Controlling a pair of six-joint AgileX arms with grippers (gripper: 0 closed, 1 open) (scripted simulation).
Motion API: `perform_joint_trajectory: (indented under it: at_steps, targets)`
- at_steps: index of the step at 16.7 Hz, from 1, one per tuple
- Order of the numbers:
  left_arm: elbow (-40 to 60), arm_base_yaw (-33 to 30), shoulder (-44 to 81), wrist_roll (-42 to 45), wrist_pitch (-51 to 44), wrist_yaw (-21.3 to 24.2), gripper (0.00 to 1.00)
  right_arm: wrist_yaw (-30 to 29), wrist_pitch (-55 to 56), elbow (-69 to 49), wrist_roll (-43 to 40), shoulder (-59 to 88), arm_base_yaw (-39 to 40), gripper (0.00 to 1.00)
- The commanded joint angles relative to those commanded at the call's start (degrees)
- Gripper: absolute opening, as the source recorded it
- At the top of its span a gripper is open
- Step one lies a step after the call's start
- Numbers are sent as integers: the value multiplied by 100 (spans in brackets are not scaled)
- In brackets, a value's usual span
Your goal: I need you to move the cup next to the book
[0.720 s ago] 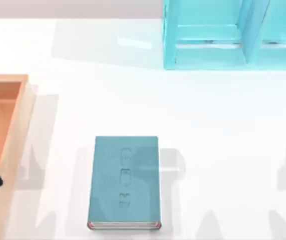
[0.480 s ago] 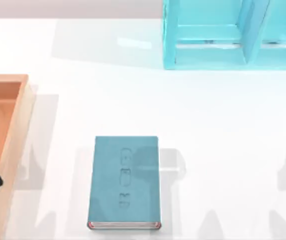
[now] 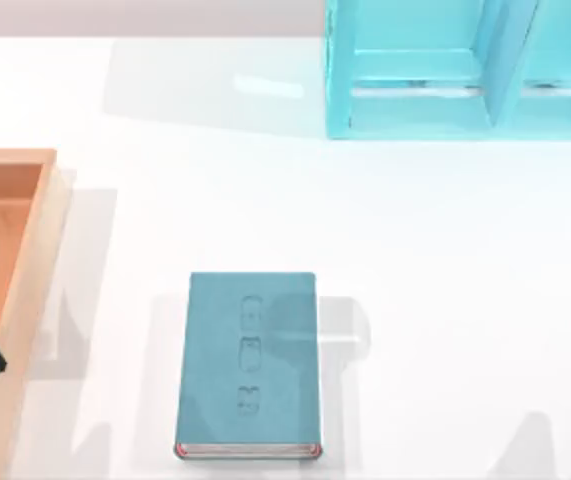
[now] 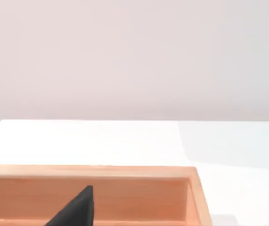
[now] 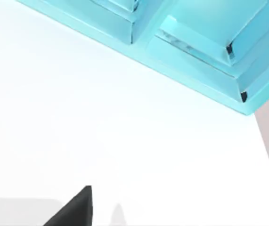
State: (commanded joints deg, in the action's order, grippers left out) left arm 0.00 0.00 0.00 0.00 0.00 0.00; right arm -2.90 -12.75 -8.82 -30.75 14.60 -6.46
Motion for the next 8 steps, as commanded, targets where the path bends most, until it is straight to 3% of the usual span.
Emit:
perform_joint_trajectory:
  at_steps: [8]
  targets:
    - [0,0,0,0,0,0,100,-673,-2501,-1203,-4953,2661,-1595,100]
